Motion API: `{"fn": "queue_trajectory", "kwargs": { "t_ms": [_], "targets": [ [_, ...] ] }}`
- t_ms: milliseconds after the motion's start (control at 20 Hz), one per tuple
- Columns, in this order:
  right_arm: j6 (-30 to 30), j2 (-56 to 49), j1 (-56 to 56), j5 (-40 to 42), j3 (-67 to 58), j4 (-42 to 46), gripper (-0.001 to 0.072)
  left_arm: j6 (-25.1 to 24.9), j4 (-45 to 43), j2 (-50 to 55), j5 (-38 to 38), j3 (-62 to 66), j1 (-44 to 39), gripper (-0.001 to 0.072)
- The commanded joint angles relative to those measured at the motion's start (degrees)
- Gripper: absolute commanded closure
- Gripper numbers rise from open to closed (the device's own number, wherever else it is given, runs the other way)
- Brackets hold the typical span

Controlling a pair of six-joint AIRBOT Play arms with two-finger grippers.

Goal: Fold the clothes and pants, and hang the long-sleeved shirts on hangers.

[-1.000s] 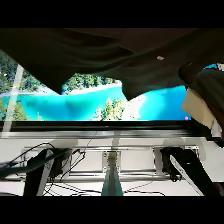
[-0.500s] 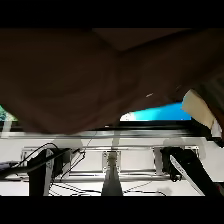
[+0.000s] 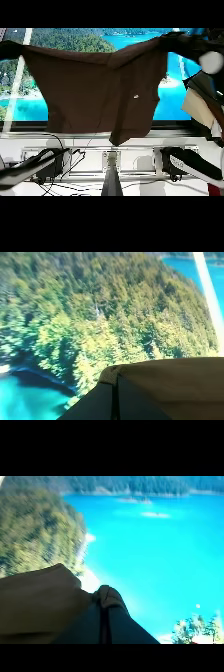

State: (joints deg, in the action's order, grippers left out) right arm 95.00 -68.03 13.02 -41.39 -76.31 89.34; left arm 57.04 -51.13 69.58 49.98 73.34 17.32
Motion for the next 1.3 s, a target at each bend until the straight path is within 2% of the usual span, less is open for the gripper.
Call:
{"fn": "queue_trajectory", "kwargs": {
  "t_ms": [0,100,250,450,550,650,700,750,800,850,950,1000,1050,1100,1150,1250],
  "targets": [
    [0.3,-10.2,-2.2,5.4,0.0,1.0,0.07,-0.5,-0.1,10.4,-10.9,-0.4,-6.0,0.0695],
    [0.3,-11.6,-5.4,3.3,0.0,0.9,0.07,-0.5,-4.2,12.6,-12.4,-0.4,-7.0,0.0695],
    [0.2,-12.0,-10.0,-2.7,0.5,-2.2,0.0701,-0.4,-12.3,14.7,-7.1,-0.4,-7.2,0.0695],
    [-7.4,-12.0,-9.8,-12.1,7.2,-9.7,0.0701,4.7,-21.7,18.5,-1.7,-0.4,-7.1,0.0695],
    [-10.5,-12.0,-9.0,-13.6,12.7,-12.1,0.0701,6.2,-22.8,20.4,-1.7,-0.4,-7.1,0.0694],
    [-10.4,-12.0,-8.9,-13.0,17.3,-13.0,0.0696,6.2,-21.2,22.5,-1.7,-0.4,-7.4,0.069],
    [-10.5,-12.0,-8.9,-12.7,18.3,-12.2,0.0612,6.2,-20.6,23.1,-1.7,-0.4,-7.6,0.0566],
    [-10.5,-12.0,-8.9,-12.8,18.2,-10.2,0.0349,6.2,-20.4,23.2,-1.7,-0.4,-7.8,0.0264],
    [-10.4,-11.9,-8.9,-13.1,17.5,-8.1,0.0127,6.4,-20.4,22.7,-1.7,-0.3,-7.8,-0.0007],
    [-10.4,-11.8,-9.1,-14.1,16.4,-6.3,0.0118,6.5,-20.4,21.7,-1.0,-0.1,-7.8,0.003],
    [-10.4,-10.9,-10.0,-19.1,13.4,-2.1,0.0122,6.5,-21.1,17.8,1.4,0.4,-6.7,0.0034],
    [-10.5,-10.2,-10.9,-22.1,12.1,-0.7,0.0123,6.5,-21.8,14.9,3.3,0.5,-5.8,0.0078],
    [-10.8,-9.2,-12.2,-25.6,11.1,-0.1,0.0187,6.5,-23.1,12.0,5.3,0.5,-4.9,0.015],
    [-11.0,-7.8,-13.7,-28.4,11.2,-0.2,0.0308,6.5,-25.0,8.7,7.6,0.5,-3.6,0.0181],
    [-12.0,-6.2,-15.3,-31.5,11.9,-1.0,0.0338,6.5,-26.8,5.8,9.7,0.5,-2.3,0.0181],
    [-14.4,-2.5,-17.5,-36.2,15.2,-3.8,0.0343,6.5,-29.3,1.1,13.1,0.5,1.1,0.0181]
  ]
}}
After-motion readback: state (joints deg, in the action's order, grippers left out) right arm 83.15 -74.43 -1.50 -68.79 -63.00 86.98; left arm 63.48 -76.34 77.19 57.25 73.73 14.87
